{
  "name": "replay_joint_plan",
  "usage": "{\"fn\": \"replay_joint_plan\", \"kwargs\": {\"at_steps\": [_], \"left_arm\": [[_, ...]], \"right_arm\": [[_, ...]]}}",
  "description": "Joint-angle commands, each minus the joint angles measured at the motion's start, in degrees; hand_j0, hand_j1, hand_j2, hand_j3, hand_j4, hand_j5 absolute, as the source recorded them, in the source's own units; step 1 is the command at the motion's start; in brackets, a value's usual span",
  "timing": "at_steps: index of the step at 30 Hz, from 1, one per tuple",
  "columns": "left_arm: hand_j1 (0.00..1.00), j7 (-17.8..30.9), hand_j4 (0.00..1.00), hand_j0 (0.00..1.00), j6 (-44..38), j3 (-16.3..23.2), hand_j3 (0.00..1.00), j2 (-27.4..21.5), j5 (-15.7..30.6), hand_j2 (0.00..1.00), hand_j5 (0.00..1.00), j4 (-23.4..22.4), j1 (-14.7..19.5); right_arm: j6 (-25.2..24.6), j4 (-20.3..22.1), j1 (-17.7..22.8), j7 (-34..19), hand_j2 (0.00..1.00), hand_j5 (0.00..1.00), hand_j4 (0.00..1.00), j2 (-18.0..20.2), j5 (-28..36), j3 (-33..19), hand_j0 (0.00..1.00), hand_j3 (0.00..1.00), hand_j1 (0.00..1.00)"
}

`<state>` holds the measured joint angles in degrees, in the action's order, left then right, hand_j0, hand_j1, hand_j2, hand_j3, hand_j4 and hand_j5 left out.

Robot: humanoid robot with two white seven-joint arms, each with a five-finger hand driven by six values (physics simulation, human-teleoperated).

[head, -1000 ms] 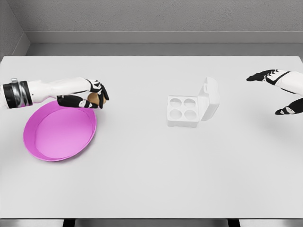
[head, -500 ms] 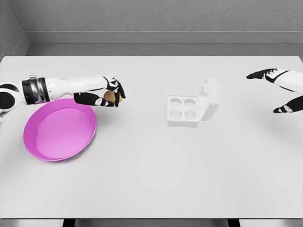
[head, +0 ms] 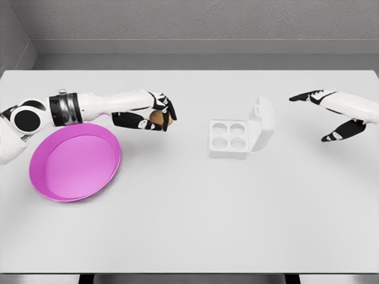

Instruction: Pack egg into the box and close the box lid

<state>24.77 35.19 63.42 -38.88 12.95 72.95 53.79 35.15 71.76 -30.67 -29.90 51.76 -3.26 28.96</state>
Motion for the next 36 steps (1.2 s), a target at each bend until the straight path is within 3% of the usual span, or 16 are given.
{"fn": "replay_joint_plan", "kwargs": {"at_steps": [1, 17, 29, 32, 36], "left_arm": [[0.33, -0.1, 0.33, 0.33, -0.2, -0.1, 0.33, 1.7, 0.4, 0.33, 0.33, -1.0, 0.0], [0.33, -0.1, 0.33, 0.33, -0.2, 0.6, 0.33, 4.4, 0.4, 0.33, 0.33, -1.8, 2.4], [0.33, 0.3, 0.33, 0.33, -0.2, 0.7, 0.33, 10.0, -0.4, 0.33, 0.33, -2.3, 2.5], [0.33, 0.2, 0.33, 0.33, -0.2, 0.7, 0.33, 11.5, -0.4, 0.33, 0.33, -4.5, 2.5], [0.33, 0.3, 0.33, 0.33, -0.2, 0.6, 0.33, 13.2, -1.7, 0.33, 0.33, -4.9, 2.5]], "right_arm": [[-0.1, -0.6, 0.0, -0.2, 1.00, 1.00, 1.00, -0.3, 0.3, 0.4, 1.00, 1.00, 1.00], [-0.1, -0.6, -0.1, -1.0, 1.00, 1.00, 1.00, -0.3, 0.2, 0.4, 1.00, 1.00, 1.00], [-0.1, -0.9, -0.1, -1.0, 1.00, 1.00, 1.00, -0.7, -1.0, 0.3, 1.00, 1.00, 1.00], [-0.1, -0.9, -0.2, -1.0, 1.00, 1.00, 1.00, -3.0, -3.6, 0.4, 1.00, 1.00, 1.00], [-0.1, -1.0, -0.5, -1.0, 1.00, 1.00, 1.00, -3.1, -3.6, 0.3, 1.00, 1.00, 1.00]]}}
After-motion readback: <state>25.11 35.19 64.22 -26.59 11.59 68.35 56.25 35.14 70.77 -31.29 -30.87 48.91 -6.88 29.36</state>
